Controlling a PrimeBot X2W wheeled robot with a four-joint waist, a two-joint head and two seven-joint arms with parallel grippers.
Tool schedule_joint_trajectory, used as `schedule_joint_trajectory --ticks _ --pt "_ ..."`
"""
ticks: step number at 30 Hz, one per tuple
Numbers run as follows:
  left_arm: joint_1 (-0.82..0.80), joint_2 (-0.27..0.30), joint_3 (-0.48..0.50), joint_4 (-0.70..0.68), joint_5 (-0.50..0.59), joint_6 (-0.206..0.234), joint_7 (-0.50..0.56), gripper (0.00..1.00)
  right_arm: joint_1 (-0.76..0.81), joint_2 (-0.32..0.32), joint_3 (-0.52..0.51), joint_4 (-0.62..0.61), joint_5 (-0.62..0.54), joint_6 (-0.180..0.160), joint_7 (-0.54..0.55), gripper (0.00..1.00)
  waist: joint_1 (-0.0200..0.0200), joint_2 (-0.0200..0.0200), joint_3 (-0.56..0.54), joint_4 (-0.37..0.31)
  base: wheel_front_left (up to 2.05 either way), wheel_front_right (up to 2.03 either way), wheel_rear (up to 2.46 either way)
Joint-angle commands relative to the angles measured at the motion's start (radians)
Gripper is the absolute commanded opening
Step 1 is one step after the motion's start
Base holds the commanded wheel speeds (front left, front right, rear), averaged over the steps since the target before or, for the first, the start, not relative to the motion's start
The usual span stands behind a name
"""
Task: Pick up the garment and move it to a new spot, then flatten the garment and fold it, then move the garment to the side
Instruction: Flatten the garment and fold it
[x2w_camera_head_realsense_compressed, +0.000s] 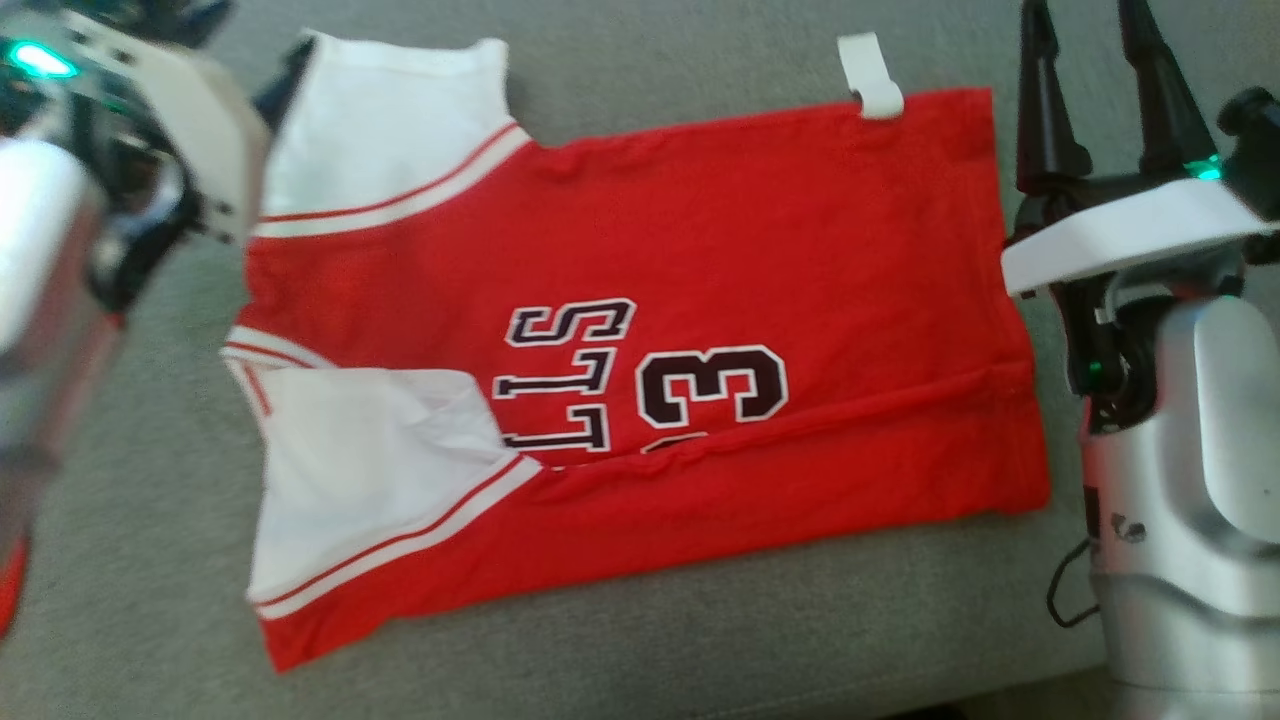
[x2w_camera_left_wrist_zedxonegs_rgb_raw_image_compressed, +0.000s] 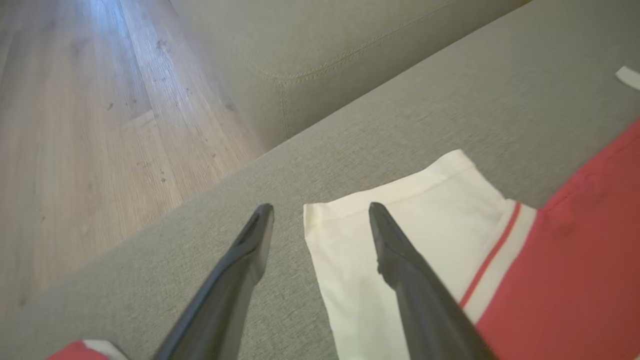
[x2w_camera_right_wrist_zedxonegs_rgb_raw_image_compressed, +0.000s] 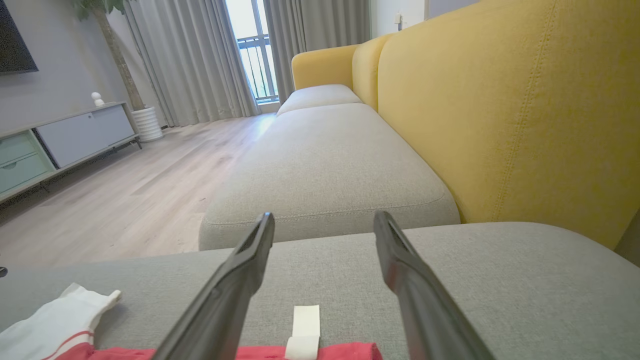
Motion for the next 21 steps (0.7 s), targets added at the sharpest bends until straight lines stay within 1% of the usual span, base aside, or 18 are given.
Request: schedule_joint_trajectory --ticks 1,2,3,6,9,14,21 --pt "-0.075 0.083 0.006 0.002 -0.045 0.002 0.024 1.0 -0.032 -0.003 0.032 -0.026 0.001 0.007 -0.012 1.0 -0.0004 0.0001 0.062 -0.055 0.0 0.0 0.0" --pt "-0.11 0.113 -0.038 0.028 -0.088 0.002 0.042 1.0 -0.041 -0.003 0.044 -0.02 0.004 0.007 -0.02 1.0 -0.0004 0.0001 0.079 -0.068 0.0 0.0 0.0" --pt "-0.127 0.125 -0.054 0.042 -0.105 0.002 0.04 1.0 -0.044 -0.003 0.05 -0.018 0.007 0.007 -0.025 1.0 -0.0004 0.0001 0.086 -0.074 0.0 0.0 0.0" --pt "-0.159 0.143 -0.094 0.081 -0.162 0.002 0.04 1.0 -0.046 -0.003 0.065 -0.012 0.017 0.007 -0.036 1.0 -0.0004 0.0001 0.102 -0.091 0.0 0.0 0.0" --pt "-0.192 0.149 -0.121 0.117 -0.209 0.002 0.045 1.0 -0.048 -0.003 0.074 -0.016 0.023 0.007 -0.042 1.0 -0.0004 0.0001 0.123 -0.102 0.0 0.0 0.0" --pt "-0.232 0.162 -0.178 0.18 -0.229 0.002 0.048 1.0 -0.047 -0.003 0.072 -0.024 0.029 0.007 -0.046 1.0 -0.0004 0.0001 0.145 -0.121 0.0 0.0 0.0" --pt "-0.252 0.149 -0.233 0.214 -0.293 0.002 0.062 1.0 -0.041 -0.003 0.066 -0.025 0.025 0.007 -0.048 1.0 -0.0004 0.0001 0.153 -0.128 0.0 0.0 0.0"
